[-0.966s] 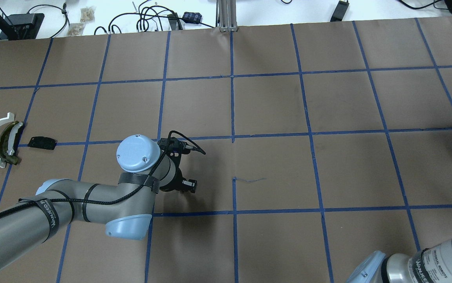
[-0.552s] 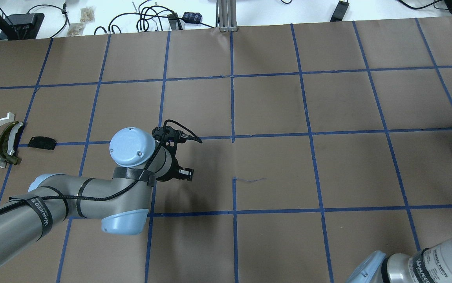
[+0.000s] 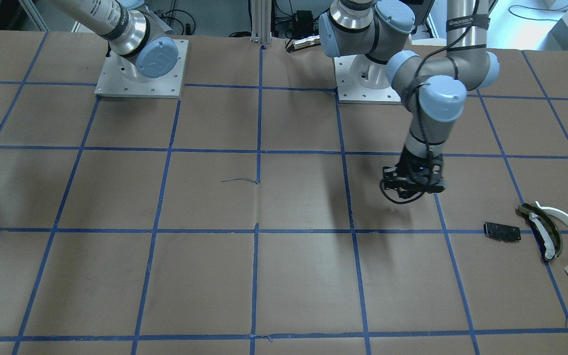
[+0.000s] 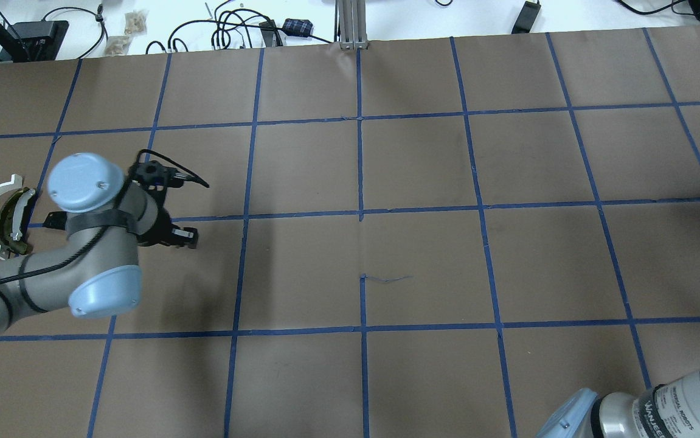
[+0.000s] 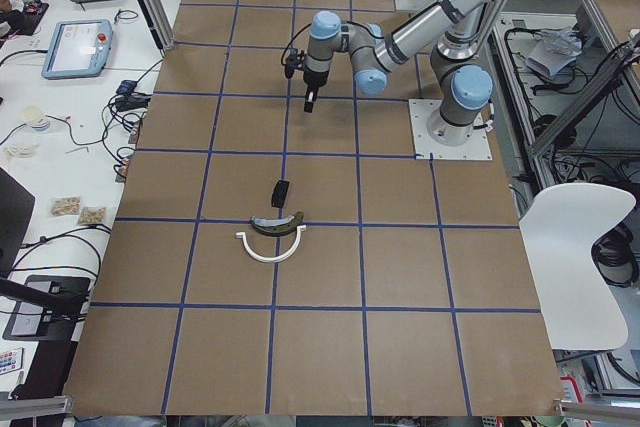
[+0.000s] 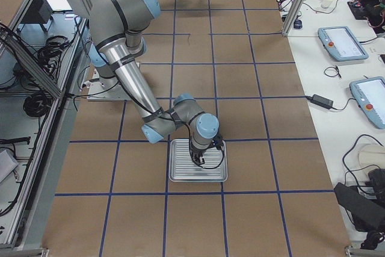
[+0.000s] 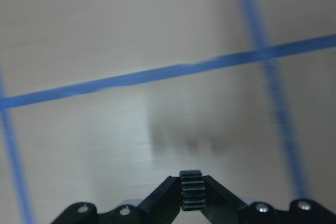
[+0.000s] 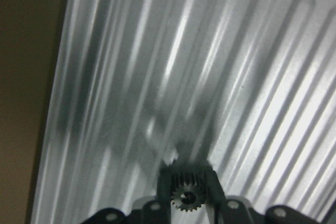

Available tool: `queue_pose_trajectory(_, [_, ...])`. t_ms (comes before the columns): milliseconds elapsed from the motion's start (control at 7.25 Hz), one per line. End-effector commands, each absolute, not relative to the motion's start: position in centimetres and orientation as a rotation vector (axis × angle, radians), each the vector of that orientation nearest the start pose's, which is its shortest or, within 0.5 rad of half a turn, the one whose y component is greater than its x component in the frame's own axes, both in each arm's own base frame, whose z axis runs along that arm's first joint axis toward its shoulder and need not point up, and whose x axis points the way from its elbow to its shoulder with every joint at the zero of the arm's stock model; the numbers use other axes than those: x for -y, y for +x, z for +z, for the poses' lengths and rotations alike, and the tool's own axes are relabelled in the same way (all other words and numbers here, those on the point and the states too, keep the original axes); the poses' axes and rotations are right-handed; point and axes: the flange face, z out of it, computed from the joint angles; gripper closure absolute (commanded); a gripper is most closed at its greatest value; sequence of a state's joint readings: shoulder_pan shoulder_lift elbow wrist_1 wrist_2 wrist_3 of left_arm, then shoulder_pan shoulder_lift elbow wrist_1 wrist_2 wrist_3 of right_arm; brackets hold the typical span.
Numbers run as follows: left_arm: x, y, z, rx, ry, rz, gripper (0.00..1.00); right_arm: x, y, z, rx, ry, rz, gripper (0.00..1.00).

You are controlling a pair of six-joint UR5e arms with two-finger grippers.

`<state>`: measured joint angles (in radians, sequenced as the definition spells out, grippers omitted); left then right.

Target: Place bearing gear from tray to pile

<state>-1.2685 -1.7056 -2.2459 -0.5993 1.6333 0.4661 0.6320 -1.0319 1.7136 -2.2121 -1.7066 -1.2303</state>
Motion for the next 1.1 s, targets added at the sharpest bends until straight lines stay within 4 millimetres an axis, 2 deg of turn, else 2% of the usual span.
queue_pose_trajectory(0, [47.5,12.8,23.0,-2.941,0.368,-0.176,1.0,46.4,-42.8,20.8,-3.169,-0.466,0.219,0.94])
queue_pose_trajectory(138, [49.3,14.5,23.7,-2.922,0.381,-0.199,1.0,46.3,-41.3,25.5,-3.178,-0.439,0.205,0.93])
queue_pose_trajectory(276, [51.4,15.7,23.3,-2.924,0.38,-0.206,1.0,46.3,-38.1,27.9,-3.118,-0.314,0.273,0.93])
queue_pose_trajectory(414, [54.8,17.0,22.8,-2.961,0.386,-0.279,1.0,46.8,-33.2,31.0,-3.076,-0.278,0.345,0.93])
queue_pose_trajectory(552, [57.6,18.7,23.3,-2.933,0.422,-0.313,1.0,46.3,-28.0,35.0,-3.062,-0.159,0.403,0.93])
queue_pose_trajectory(690, [58.6,19.9,22.5,-2.917,0.475,-0.291,1.0,46.7,-22.4,38.0,-3.083,-0.055,0.428,0.93])
queue_pose_trajectory(828, [58.8,20.1,18.8,-2.964,0.449,-0.232,1.0,49.0,-16.7,40.0,-3.131,-0.016,0.385,0.92])
queue_pose_trajectory(966, [59.1,20.7,18.6,-2.948,0.421,-0.205,1.0,51.0,-9.0,42.2,-3.167,0.085,0.396,0.92])
